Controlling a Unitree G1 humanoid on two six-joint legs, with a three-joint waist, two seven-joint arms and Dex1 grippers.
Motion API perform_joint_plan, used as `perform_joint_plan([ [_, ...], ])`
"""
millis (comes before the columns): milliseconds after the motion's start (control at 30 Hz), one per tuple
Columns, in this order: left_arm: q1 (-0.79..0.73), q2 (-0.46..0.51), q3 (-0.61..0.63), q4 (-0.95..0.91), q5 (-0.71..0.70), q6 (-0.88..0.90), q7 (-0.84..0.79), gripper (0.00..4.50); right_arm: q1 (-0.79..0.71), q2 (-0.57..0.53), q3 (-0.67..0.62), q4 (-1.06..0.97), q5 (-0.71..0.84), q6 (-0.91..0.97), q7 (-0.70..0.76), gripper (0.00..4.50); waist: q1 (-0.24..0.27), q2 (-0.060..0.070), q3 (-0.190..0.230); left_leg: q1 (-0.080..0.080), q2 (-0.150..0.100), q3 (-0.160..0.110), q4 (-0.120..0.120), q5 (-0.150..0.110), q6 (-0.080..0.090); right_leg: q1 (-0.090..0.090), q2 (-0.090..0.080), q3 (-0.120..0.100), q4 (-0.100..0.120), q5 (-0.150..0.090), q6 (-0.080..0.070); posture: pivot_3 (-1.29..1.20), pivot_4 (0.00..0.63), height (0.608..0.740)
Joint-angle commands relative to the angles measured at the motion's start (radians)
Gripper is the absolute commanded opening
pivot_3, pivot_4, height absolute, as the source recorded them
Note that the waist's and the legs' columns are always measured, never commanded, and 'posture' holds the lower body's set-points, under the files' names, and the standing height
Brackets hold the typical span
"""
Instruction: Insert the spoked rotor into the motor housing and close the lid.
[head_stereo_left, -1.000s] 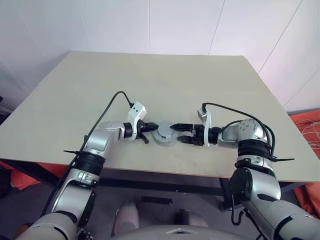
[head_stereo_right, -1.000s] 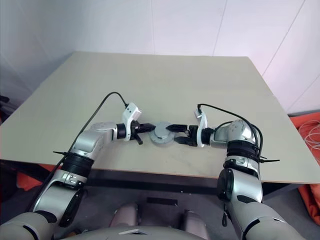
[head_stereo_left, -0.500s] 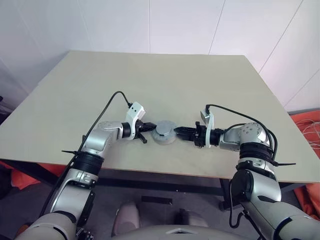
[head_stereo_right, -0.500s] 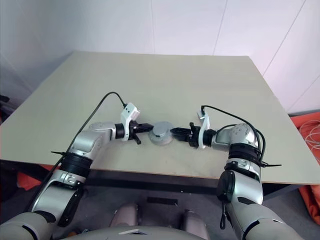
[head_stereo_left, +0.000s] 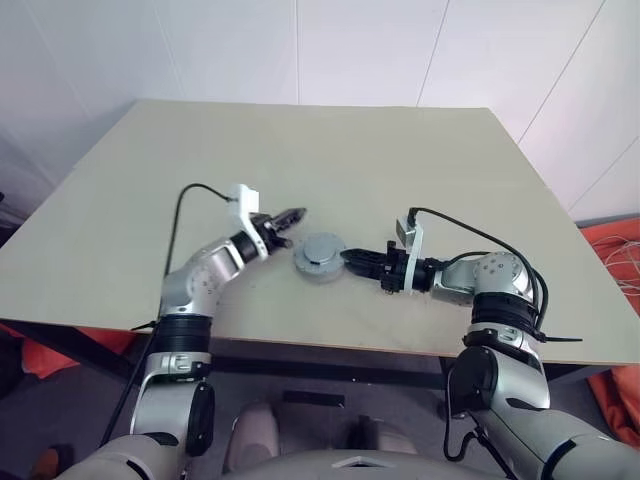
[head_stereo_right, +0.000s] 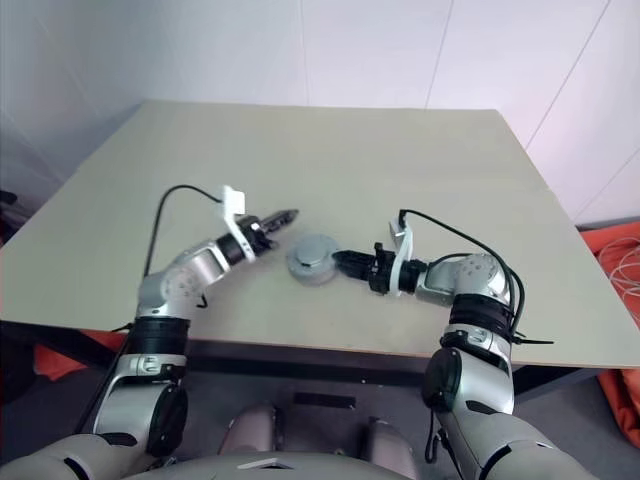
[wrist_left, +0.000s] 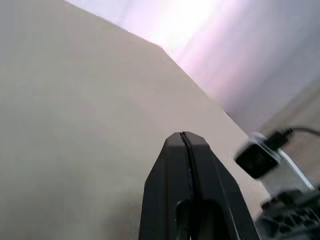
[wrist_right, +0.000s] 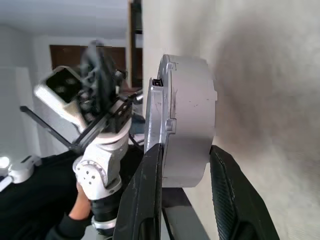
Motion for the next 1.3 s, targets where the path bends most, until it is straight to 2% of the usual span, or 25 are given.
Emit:
perform_joint_plan([
  [33, -0.014, 0.011, 0.147, -0.015, -0.153, 0.077, 0.079, 0.0, -0.026, -0.009, -0.041, -0.057, 0.08, 0.005, 0.014, 1.12, 0.001, 0.0, 0.0, 0.0, 0.0, 0.0, 0.0, 0.0, 0.0, 0.0, 0.0, 0.0, 0.0, 0.0, 0.0, 0.0, 0.0, 0.74],
  [100, -0.022, 0.013, 0.243, 0.006, -0.252, 0.133, 0.129, 0.0, -0.03, -0.014, -0.041, -0.068, 0.1, 0.005, 0.02, 1.12, 0.001, 0.0, 0.0, -0.001, -0.001, 0.0, 0.001, 0.0, 0.0, 0.0, -0.001, 0.0, -0.001, 0.0, 0.0, 0.0, 0.0, 0.74],
  [200, -0.011, 0.027, 0.314, 0.034, -0.388, 0.239, 0.114, 0.0, -0.044, -0.026, -0.021, -0.086, 0.133, 0.005, 0.018, 1.12, 0.002, 0.0, 0.0, -0.001, -0.001, 0.0, 0.001, 0.0, 0.0, 0.0, 0.0, 0.0, -0.001, 0.0, 0.0, 0.0, 0.0, 0.74],
  [400, 0.072, 0.034, 0.291, -0.017, -0.544, 0.421, 0.055, 0.0, -0.091, -0.057, 0.041, -0.104, 0.186, 0.005, 0.018, 1.12, 0.003, 0.0, 0.0, -0.001, -0.001, 0.0, 0.001, 0.0, 0.0, 0.0, -0.001, 0.0, -0.001, 0.0, 0.001, 0.0, 0.0, 0.74],
  [567, 0.1, 0.03, 0.339, 0.019, -0.721, 0.531, 0.059, 0.0, -0.114, -0.086, 0.114, -0.109, 0.225, 0.005, 0.026, 1.12, 0.003, 0.0, 0.0, -0.001, 0.0, 0.0, 0.001, 0.0, 0.0, 0.0, 0.0, -0.001, -0.001, 0.0, 0.001, 0.0, 0.0, 0.74],
  [633, 0.113, 0.049, 0.336, 0.035, -0.749, 0.562, 0.052, 0.0, -0.119, -0.097, 0.139, -0.111, 0.232, 0.005, 0.03, 1.12, 0.003, 0.0, 0.0, -0.001, 0.0, 0.0, 0.001, 0.0, 0.0, 0.001, 0.0, 0.0, -0.001, 0.0, 0.001, 0.0, 0.0, 0.74],
  [733, 0.122, 0.066, 0.331, 0.055, -0.8, 0.606, 0.055, 0.56, -0.129, -0.108, 0.158, -0.105, 0.231, 0.005, 0.035, 1.12, 0.003, 0.0, 0.0, -0.001, 0.0, 0.0, 0.001, 0.0, 0.0, 0.001, 0.0, 0.0, -0.001, 0.0, 0.001, 0.0, 0.0, 0.74],
  [1133, 0.156, 0.068, 0.281, 0.038, -0.817, 0.607, 0.086, 4.47, -0.127, -0.134, 0.21, -0.124, 0.235, 0.005, 0.069, 1.12, 0.003, 0.0, 0.0, -0.001, 0.0, -0.001, 0.002, 0.0, 0.0, 0.001, 0.0, 0.0, -0.001, 0.002, 0.004, 0.0, 0.0, 0.74],
  [1300, 0.142, 0.09, 0.258, 0.083, -0.824, 0.649, 0.095, 4.5, -0.13, -0.139, 0.239, -0.147, 0.272, 0.005, 0.082, 1.12, 0.003, 0.0, 0.0, -0.001, 0.0, -0.001, 0.002, 0.0, 0.0, 0.001, 0.0, 0.0, -0.001, 0.002, 0.005, 0.0, 0.0, 0.74],
])
